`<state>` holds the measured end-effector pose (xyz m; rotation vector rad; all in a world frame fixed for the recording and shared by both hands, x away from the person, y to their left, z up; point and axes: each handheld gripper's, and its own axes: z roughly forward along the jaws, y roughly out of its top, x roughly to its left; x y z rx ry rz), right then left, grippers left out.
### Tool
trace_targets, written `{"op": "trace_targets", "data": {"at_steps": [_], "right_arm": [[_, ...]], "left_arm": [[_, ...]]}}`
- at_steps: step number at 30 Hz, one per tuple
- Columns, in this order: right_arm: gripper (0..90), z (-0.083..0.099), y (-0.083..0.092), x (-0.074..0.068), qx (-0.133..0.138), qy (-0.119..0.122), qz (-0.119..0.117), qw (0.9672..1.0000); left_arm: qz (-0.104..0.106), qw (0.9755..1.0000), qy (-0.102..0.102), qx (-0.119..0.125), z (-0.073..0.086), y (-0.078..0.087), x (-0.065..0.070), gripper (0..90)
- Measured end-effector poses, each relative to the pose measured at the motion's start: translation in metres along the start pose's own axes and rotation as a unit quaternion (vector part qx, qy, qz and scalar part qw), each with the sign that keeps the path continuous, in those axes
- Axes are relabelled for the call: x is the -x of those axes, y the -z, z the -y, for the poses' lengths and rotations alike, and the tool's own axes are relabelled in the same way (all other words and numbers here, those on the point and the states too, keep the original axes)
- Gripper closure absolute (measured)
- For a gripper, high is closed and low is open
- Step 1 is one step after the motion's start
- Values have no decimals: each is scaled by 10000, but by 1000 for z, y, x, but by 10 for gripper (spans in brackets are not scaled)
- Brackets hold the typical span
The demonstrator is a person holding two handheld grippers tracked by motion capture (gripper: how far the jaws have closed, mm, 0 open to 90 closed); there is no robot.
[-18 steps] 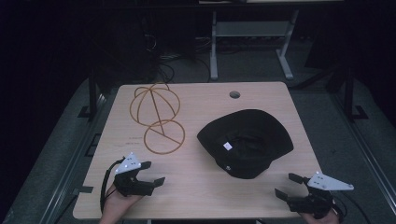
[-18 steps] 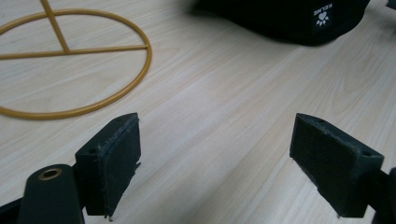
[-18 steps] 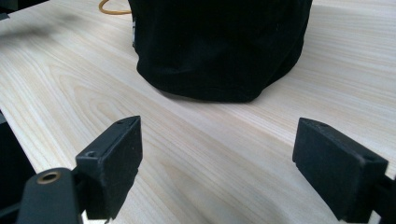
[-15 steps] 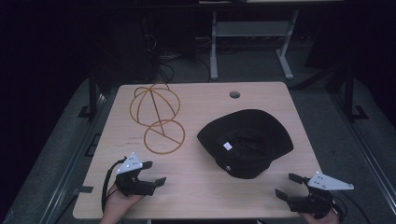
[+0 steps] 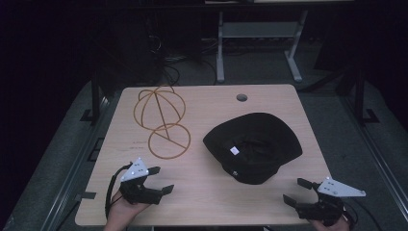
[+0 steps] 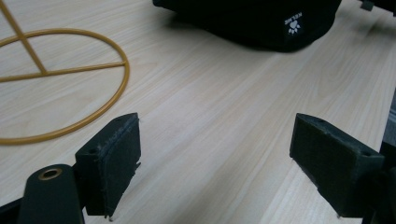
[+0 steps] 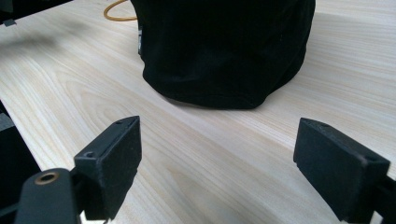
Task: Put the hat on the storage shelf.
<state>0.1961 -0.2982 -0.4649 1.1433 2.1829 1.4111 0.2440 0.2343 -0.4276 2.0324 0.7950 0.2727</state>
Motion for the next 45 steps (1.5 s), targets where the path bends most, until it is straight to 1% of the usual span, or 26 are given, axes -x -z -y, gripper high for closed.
{"op": "trace_targets", "data": {"at_steps": [1,2,4,6,7,9,11,13,15,16,17,20,21,22,26,28,29,30,36,39,43,45], "right_arm": [[148,0,0,0,0,0,0,10000],[148,0,0,0,2,18,4,10000],[148,0,1,0,3,22,7,10000],[148,0,1,0,3,8,-7,10000],[147,0,1,1,3,6,-3,10000],[148,0,1,2,9,0,-16,10000],[148,0,1,2,-2,-8,-18,10000],[147,0,1,3,-12,-6,-5,10000],[147,1,1,3,1,-15,15,10000],[147,1,1,3,1,-15,15,10000],[147,1,1,4,20,-55,4,10000],[147,1,1,4,12,-62,-2,10000],[147,1,1,4,2,-47,-2,10000],[147,1,1,4,2,-47,-2,10000],[147,1,1,3,15,-20,10,10000],[147,1,1,3,16,-14,-4,10000],[147,1,0,3,1,-5,-23,10000],[147,1,0,3,1,-5,-23,10000],[147,1,1,2,22,-2,-29,10000],[147,2,0,3,3,5,-47,10000],[147,2,1,3,10,10,-40,10000],[147,2,1,4,1,11,-56,10000]], "left_arm": [[-6,10000,-65,-52,-2,0,1,160],[30,10000,-84,-37,-4,-1,3,160],[100,9999,-65,-45,-8,-2,4,160],[163,9998,-97,11,-14,-3,6,159],[181,9998,-127,-2,-17,-4,8,160],[183,9996,-221,-30,-21,-6,10,159],[233,9992,-318,-73,-26,-9,13,159],[275,9989,-362,-58,-30,-11,17,155],[309,9984,-459,-80,-36,-16,22,148],[309,9984,-459,-80,-36,-16,22,148],[342,9979,-544,-128,-39,-19,27,148],[367,9977,-554,-141,-42,-22,30,147],[379,9974,-597,-142,-46,-23,31,147],[379,9974,-597,-142,-46,-23,31,147],[435,9968,-669,-99,-56,-25,35,147],[547,9961,-694,-70,-61,-27,37,147],[562,9955,-765,-78,-66,-29,40,147],[562,9955,-765,-78,-66,-29,40,147],[614,9937,-931,-67,-84,-37,47,147],[651,9925,-1033,-92,-96,-42,50,148],[709,9909,-1142,-118,-106,-50,55,148],[740,9897,-1218,-159,-111,-54,58,149]]}}
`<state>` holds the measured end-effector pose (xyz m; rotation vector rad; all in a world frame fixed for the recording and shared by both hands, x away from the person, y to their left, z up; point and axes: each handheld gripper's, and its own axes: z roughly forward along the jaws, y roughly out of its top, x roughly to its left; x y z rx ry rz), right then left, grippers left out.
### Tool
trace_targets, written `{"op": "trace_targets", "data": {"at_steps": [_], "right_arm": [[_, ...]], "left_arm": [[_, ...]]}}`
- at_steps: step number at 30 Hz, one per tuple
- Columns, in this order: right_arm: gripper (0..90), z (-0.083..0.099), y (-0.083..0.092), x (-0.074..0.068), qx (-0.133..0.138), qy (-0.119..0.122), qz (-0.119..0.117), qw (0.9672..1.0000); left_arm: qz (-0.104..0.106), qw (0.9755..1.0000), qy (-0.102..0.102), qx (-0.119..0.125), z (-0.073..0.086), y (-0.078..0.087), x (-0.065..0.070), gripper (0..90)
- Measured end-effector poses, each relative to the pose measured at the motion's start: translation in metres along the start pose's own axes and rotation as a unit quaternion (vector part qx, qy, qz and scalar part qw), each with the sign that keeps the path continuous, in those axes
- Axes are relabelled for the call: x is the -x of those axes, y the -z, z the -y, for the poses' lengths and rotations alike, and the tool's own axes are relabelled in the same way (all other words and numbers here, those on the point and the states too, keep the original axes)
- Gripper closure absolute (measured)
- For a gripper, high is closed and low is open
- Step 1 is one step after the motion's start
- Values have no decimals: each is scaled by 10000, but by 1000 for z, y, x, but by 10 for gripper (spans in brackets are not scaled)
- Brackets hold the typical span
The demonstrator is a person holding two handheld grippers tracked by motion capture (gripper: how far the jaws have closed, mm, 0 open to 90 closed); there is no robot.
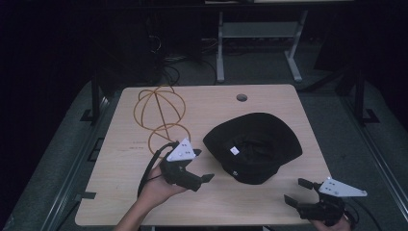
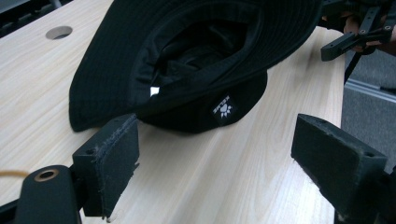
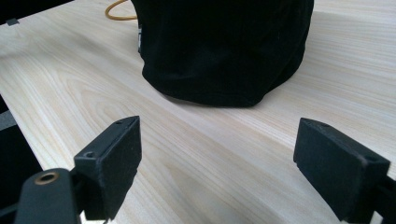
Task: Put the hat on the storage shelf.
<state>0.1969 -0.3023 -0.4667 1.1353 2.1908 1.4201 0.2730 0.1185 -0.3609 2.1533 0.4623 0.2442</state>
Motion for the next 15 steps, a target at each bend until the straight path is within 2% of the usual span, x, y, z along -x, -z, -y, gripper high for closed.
{"op": "trace_targets", "data": {"at_steps": [7,10,15], "right_arm": [[147,0,1,0,0,18,-18,10000],[147,1,0,1,-2,5,-45,10000],[147,1,1,0,-3,16,-53,10000]], "left_arm": [[147,9996,-163,-152,-16,-18,4,154],[128,9982,-417,-400,-25,-33,7,178],[222,9970,-460,-580,-29,-51,6,232]]}}
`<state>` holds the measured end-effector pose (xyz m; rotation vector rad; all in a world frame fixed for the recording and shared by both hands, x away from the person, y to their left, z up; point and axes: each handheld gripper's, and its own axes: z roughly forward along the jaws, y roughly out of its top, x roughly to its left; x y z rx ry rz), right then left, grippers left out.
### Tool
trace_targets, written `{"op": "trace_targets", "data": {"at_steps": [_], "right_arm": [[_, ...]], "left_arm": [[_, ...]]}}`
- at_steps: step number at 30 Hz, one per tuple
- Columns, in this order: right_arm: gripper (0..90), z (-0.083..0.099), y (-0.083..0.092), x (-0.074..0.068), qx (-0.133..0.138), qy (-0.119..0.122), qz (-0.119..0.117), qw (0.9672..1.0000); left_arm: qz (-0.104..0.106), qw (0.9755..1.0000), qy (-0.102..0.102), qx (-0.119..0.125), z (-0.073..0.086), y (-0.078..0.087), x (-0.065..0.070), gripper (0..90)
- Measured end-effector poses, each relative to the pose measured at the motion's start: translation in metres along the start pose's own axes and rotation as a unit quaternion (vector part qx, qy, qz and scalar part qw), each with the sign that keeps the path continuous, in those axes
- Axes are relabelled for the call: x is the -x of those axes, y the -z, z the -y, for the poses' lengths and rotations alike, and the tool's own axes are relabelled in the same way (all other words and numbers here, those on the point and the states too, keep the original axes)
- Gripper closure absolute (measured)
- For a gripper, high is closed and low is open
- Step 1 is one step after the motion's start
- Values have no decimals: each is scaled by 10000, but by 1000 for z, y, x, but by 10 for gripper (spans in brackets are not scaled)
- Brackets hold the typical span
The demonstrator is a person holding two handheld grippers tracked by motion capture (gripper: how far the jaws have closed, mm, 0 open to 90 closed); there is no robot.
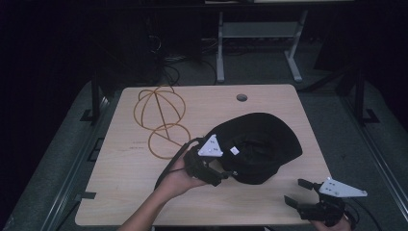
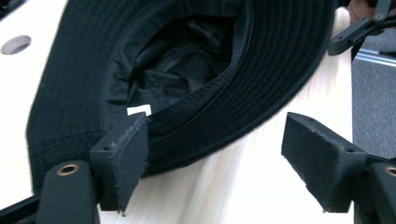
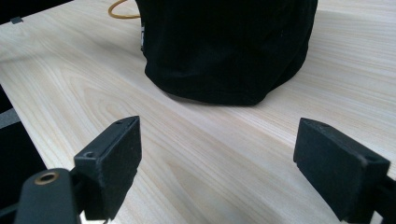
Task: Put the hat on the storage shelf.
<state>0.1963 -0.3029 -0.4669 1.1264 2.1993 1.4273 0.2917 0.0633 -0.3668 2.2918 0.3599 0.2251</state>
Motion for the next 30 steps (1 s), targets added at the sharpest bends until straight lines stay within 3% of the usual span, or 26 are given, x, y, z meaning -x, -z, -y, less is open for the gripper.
{"op": "trace_targets", "data": {"at_steps": [3,8,13,21,30], "right_arm": [[147,0,0,1,16,-11,-14,10000],[147,0,-1,0,-10,12,-29,10000],[147,-1,-3,-1,-8,21,-60,10000],[147,-2,-5,-4,-45,43,-85,9999],[147,-4,-8,-9,-43,100,-69,9999]], "left_arm": [[26,9997,-100,-231,-1,-10,-3,267],[115,9991,-166,-372,-3,-22,-7,390],[44,9976,-323,-603,-3,-34,-5,495],[82,9977,-525,-416,-3,-35,-1,704],[68,9985,-540,-59,-3,-24,4,821]]}}
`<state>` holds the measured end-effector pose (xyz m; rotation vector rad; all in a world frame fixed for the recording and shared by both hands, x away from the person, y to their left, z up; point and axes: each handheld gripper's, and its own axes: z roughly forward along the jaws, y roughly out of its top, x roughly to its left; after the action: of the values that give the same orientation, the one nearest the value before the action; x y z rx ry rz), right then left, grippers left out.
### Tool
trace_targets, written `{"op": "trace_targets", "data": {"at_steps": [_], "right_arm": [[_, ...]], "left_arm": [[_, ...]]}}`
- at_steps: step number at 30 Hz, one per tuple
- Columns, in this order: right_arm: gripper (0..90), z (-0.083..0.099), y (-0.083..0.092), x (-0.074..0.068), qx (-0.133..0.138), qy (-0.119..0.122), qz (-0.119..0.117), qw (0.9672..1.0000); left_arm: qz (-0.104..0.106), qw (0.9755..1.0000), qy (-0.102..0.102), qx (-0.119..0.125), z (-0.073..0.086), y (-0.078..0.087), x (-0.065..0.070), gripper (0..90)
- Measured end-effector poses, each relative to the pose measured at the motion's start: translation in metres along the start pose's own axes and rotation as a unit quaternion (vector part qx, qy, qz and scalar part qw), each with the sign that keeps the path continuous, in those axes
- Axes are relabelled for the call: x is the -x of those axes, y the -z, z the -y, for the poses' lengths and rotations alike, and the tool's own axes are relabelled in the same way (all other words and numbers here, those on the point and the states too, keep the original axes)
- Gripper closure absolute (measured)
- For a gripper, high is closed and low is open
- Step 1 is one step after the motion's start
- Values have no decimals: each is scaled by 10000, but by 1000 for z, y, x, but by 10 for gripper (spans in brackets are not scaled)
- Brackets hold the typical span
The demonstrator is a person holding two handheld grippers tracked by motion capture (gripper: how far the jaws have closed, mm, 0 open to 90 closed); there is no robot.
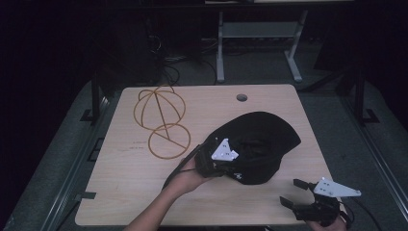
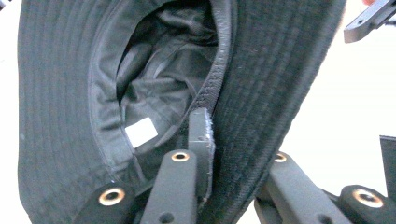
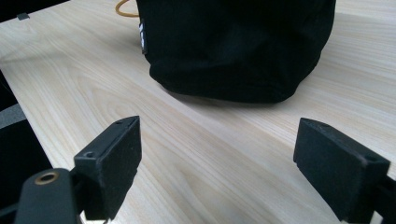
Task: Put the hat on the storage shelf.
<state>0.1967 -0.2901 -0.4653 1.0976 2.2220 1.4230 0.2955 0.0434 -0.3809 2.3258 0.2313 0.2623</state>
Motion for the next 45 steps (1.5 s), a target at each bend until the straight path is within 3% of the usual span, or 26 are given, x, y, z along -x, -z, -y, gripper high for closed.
{"op": "trace_targets", "data": {"at_steps": [4,8,15,24,33,37,40,41,42,45], "right_arm": [[147,-3,-2,-2,73,10,0,10000],[145,-10,-4,-7,221,37,-36,9997],[142,-29,-2,-11,589,-63,-212,9980],[141,-49,-12,-9,583,63,-122,9982],[155,-61,-20,-7,661,-7,-88,9978],[300,-61,-25,-5,677,-17,-239,9974],[451,-61,-30,-7,672,135,-248,9973],[451,-61,-30,-7,672,135,-248,9973],[575,-60,-33,-8,698,189,-225,9971],[737,-60,-35,-9,741,224,-120,9969]], "left_arm": [[-11,9997,14,255,-3,8,0,868],[104,9983,179,537,-5,17,-4,878],[313,9964,322,724,-5,22,-6,879],[496,9939,358,922,-10,22,-1,880],[607,9924,275,1035,-16,21,3,879],[648,9921,253,1042,-17,20,5,880],[677,9920,244,1036,-18,18,6,880],[677,9920,244,1036,-18,18,6,880],[695,9920,229,1028,-18,17,6,880],[676,9924,196,1008,-18,18,7,879]]}}
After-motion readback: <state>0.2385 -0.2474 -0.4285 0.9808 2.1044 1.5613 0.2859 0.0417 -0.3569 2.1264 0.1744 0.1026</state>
